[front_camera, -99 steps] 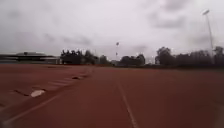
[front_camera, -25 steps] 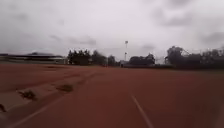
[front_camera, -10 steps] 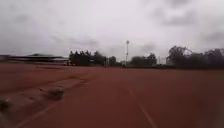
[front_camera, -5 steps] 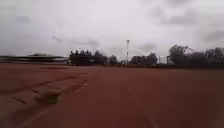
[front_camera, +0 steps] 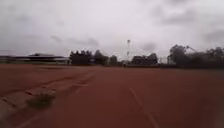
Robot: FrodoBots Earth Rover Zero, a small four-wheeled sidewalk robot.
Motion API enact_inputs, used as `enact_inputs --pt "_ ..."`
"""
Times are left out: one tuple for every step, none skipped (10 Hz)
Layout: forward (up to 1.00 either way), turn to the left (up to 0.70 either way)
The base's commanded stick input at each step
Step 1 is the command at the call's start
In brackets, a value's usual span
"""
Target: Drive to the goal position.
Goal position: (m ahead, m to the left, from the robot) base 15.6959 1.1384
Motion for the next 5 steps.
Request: enact_inputs --pt "0.5 0.0" --pt "0.5 0.0" --pt "0.5 0.0" --pt "0.5 0.0" --pt "0.5 0.0"
